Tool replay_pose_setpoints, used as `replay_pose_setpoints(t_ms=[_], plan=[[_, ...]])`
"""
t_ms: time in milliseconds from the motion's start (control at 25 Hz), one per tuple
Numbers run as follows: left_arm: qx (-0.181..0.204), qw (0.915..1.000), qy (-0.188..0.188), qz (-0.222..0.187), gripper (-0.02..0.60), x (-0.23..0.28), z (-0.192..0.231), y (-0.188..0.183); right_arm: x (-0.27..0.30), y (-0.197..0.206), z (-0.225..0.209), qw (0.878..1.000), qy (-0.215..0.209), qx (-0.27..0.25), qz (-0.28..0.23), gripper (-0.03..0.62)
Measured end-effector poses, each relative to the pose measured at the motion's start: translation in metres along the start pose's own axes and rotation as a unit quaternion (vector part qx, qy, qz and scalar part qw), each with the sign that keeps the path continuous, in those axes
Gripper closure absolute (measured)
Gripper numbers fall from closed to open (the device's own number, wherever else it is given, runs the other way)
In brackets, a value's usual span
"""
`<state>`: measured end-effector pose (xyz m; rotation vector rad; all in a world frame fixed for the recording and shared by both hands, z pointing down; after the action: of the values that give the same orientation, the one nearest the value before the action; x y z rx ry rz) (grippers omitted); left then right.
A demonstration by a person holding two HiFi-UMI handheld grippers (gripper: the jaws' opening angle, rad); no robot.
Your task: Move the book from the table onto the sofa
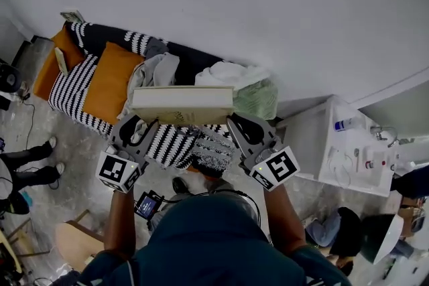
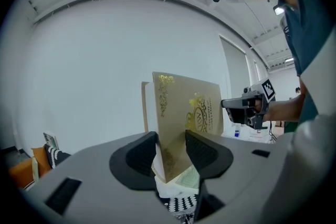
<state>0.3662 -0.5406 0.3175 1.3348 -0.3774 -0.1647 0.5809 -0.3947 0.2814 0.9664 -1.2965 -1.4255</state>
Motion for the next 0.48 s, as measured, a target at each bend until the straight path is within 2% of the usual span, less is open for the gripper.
replay_pose_setpoints(t_ms=[480], plan=[[-0.002,0.9973,-0.073,0.005,0.405,0.069,-0.017,0.010,0.015,0.043,-0.093,0.997,-0.069,0.028,-0.011,0.563]])
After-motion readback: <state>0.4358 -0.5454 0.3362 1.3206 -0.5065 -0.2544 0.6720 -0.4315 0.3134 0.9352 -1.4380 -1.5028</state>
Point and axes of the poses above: the fingertips, and each gripper's own axes: x forward along the fingers, z to its left, y out of its underside, the point moved 5 cm from there along -x, backward along the fingers, and after that the axes turned 9 degrees about -x, right-handed, at the moved point
